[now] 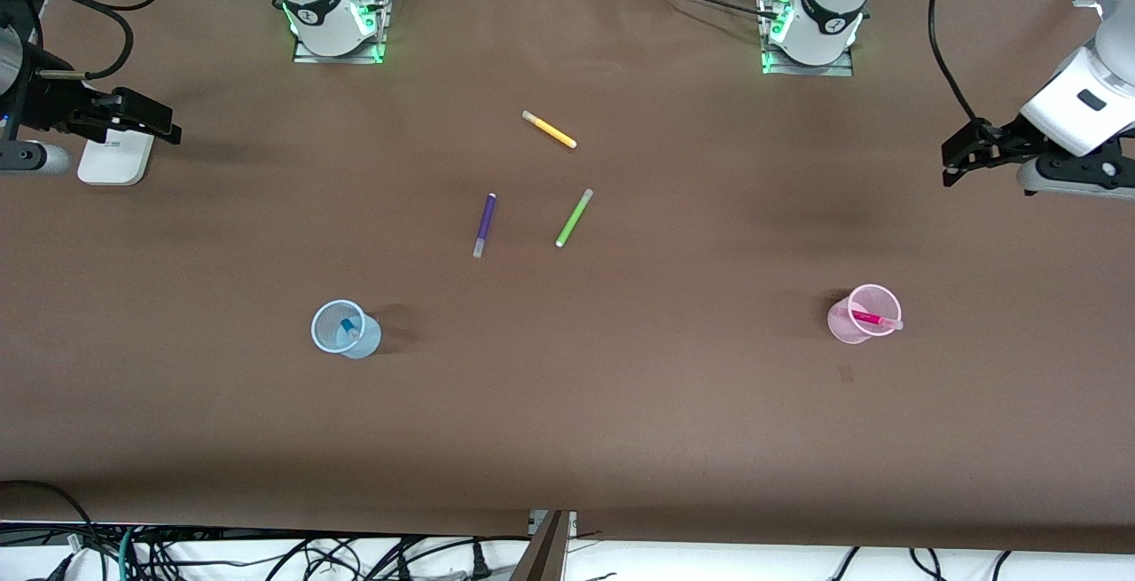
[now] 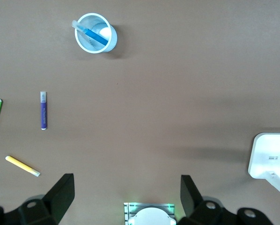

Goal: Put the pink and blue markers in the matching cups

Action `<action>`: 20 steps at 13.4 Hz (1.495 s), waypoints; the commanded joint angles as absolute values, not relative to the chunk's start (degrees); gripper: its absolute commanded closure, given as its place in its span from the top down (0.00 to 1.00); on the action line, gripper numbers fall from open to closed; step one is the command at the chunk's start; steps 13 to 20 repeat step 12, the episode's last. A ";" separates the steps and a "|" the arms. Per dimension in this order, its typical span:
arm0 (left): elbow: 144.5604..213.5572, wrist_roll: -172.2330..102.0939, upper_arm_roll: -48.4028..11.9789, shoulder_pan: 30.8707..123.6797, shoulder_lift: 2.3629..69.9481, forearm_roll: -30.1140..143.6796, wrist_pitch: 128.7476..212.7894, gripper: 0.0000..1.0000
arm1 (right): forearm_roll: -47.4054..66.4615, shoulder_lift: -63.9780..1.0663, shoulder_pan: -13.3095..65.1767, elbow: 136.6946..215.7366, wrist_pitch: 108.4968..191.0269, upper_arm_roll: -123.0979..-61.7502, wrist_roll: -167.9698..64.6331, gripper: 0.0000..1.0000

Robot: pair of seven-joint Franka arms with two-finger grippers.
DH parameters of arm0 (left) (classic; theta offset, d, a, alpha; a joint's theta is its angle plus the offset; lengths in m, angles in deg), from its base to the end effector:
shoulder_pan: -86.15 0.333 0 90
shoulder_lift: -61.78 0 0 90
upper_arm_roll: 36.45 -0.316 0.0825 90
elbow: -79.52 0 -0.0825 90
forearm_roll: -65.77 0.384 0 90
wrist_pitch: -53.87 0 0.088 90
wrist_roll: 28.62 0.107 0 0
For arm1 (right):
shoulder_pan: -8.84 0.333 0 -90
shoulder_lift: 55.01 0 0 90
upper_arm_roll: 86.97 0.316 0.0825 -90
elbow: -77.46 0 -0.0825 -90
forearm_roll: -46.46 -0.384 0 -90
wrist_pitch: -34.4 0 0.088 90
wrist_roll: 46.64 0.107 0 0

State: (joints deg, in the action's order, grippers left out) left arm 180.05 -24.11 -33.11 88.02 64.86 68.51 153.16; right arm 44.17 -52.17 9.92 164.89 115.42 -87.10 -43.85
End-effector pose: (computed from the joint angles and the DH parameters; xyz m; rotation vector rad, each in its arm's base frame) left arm 0.5482 -0.0104 0.5809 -3.0852 0.1719 -0.0474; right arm 0.5519 0.0140 0.6056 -3.0965 0.0450 0.2524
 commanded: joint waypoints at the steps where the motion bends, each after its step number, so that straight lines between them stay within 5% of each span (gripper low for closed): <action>1: 179.29 -23.34 -33.99 87.12 64.42 67.09 151.78 1.00 | 45.41 -50.88 9.71 162.89 113.78 -86.89 -43.30 1.00; 20: 177.78 -23.61 -33.90 87.12 63.27 67.09 150.46 1.00 | 46.02 -50.53 9.89 162.80 113.86 -86.89 -43.38 1.00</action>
